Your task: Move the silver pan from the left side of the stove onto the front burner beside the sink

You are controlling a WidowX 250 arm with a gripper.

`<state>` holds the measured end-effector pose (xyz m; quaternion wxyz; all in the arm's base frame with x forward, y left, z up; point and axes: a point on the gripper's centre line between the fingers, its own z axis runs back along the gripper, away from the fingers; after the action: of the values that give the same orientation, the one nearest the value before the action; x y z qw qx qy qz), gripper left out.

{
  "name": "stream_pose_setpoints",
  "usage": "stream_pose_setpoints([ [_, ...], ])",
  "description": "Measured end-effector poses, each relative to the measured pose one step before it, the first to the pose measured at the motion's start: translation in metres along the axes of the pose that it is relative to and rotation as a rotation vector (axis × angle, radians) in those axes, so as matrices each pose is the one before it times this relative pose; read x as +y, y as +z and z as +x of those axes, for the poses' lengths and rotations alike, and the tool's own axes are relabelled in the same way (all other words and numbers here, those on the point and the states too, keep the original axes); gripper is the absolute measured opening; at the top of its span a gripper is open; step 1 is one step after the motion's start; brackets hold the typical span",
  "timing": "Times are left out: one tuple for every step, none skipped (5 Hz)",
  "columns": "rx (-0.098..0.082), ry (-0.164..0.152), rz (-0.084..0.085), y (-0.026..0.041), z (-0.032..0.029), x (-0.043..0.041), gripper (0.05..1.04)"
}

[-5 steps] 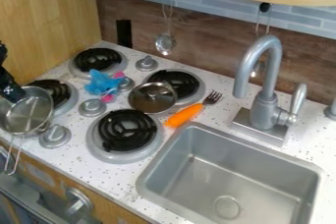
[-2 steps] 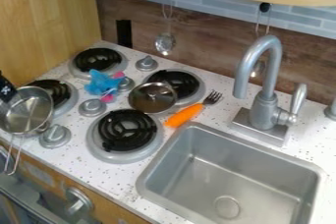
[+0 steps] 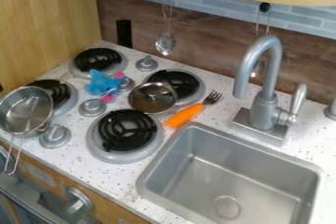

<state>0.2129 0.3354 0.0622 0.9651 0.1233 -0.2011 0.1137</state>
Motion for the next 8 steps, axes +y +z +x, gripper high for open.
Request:
stream_pose_setpoints([
  [0.0658,0.0602,0.0376,0.00039,-0.00329,0.01170,1.001],
  [0.0131,-0.0086,0.0142,-0.00777,-0.00267,0.00074,1.001],
  [0.0255,0.0166,-0.0124,-0.01289,-0.00607,-0.00376,1.001],
  [-0.0066,-0.0334,-0.0386,-0.00514,-0.00184,-0.00876,1.001],
  [0.0399,-0.0115,-0.1249,-0.02045,-0.00559,-0.01400,1.001],
  [-0.0240,-0.0014,-0.0662,-0.00772,0.00768,-0.00206,1.001],
  [-0.0167,-0.0122,-0.0351,-0.01025,0.00417,-0.00032,0.963],
  [-0.0228,-0.0099,-0.0154,-0.00735,0.00285,-0.00021,0.686],
])
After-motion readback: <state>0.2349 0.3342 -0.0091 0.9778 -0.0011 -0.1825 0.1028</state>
